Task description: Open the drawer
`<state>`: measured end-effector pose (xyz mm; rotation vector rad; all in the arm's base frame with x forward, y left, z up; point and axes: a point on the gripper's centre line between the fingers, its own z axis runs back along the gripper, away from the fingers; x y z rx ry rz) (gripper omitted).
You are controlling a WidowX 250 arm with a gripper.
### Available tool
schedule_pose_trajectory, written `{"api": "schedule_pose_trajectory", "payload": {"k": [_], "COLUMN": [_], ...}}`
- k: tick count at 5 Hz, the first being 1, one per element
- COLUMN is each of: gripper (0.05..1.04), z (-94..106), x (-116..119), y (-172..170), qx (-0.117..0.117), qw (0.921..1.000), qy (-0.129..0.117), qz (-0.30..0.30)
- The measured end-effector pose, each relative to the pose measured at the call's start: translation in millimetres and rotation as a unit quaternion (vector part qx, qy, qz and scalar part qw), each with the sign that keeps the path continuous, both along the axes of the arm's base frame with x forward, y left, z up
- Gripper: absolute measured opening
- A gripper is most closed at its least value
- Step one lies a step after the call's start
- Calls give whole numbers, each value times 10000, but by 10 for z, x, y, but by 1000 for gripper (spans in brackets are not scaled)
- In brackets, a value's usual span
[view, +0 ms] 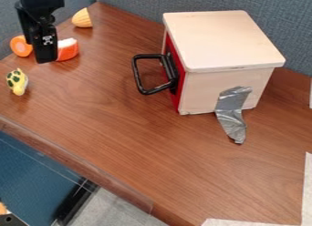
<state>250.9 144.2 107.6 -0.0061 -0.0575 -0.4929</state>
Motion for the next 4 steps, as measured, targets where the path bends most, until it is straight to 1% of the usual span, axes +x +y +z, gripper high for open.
{"api": "schedule_pose_trajectory", "payload": {"k": [1, 2, 3, 4], "gripper": [999, 999, 999, 999], "z": [-73, -140, -224, -231], "x": [-7, 91, 176, 350], "y": [-9, -119, -231, -366], "qx": [-67, -99, -19, -78], "qw": [9999, 9981, 9954, 9847], "qy": [107, 93, -86, -452], "qz": [62, 598, 949, 1683]}}
